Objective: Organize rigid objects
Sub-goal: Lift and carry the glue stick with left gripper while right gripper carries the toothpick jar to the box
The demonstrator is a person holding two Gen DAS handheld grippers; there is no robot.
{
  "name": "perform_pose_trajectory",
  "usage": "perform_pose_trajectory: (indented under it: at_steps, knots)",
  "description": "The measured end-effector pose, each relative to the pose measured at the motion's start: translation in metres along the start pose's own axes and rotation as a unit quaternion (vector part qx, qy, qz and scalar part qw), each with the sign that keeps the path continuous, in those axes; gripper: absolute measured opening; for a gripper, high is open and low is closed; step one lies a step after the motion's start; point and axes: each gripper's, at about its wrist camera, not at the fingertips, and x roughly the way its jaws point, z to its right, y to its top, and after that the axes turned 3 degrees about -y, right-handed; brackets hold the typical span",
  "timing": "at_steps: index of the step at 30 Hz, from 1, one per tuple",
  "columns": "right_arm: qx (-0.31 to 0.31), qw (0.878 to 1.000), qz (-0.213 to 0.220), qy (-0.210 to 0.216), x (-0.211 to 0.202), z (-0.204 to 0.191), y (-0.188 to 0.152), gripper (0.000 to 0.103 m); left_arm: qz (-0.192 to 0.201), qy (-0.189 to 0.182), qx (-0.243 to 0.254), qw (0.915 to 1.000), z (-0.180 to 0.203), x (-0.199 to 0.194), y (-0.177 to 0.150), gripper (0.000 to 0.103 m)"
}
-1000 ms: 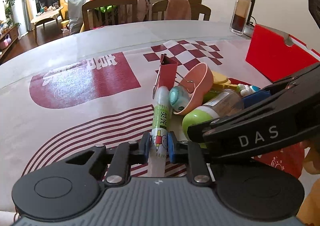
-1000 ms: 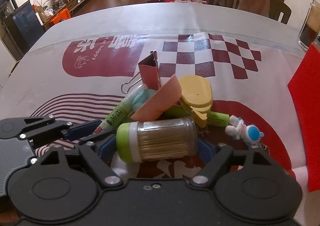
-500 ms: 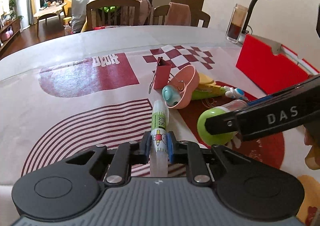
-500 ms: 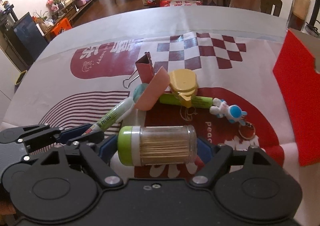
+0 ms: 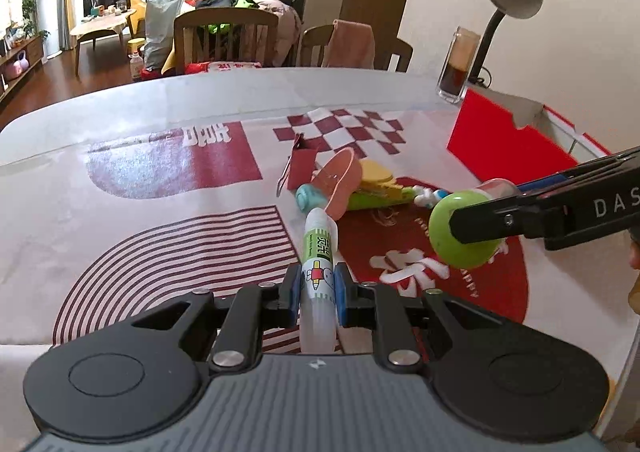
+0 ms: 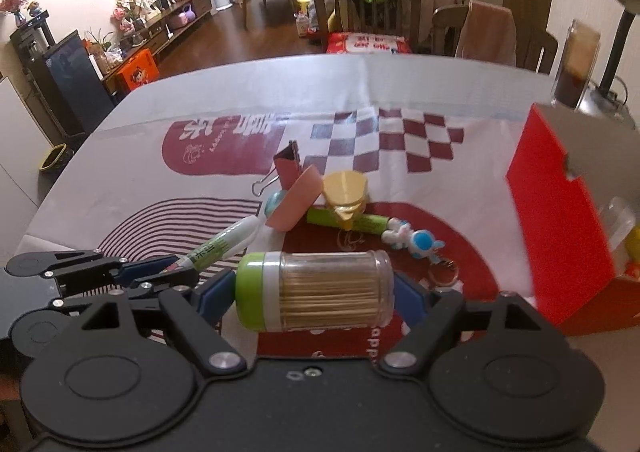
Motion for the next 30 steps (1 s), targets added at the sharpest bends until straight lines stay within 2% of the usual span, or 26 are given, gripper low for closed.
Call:
perform_pose_trajectory:
  at_steps: [6, 14, 30]
  knots:
    - [-0.005, 1.0, 0.017, -0.008, -0.025, 0.017, 0.006, 0.082, 0.021, -0.018, -0.004, 0.9996, 0.014, -0.017, 0.016, 0.017]
    - [0.011, 0.998, 0.047, -0.032, -0.061, 0.068, 0.017, 0.082, 0.042, -0.05, 0.011, 0.9978, 0.05, -0.032, 0.053, 0.016]
    - [0.057, 0.99, 0.084, -0.094, -0.091, 0.184, 0.032, 0.082, 0.065, -0.081, 0.064, 0.9925, 0.135, -0.005, 0.117, 0.017]
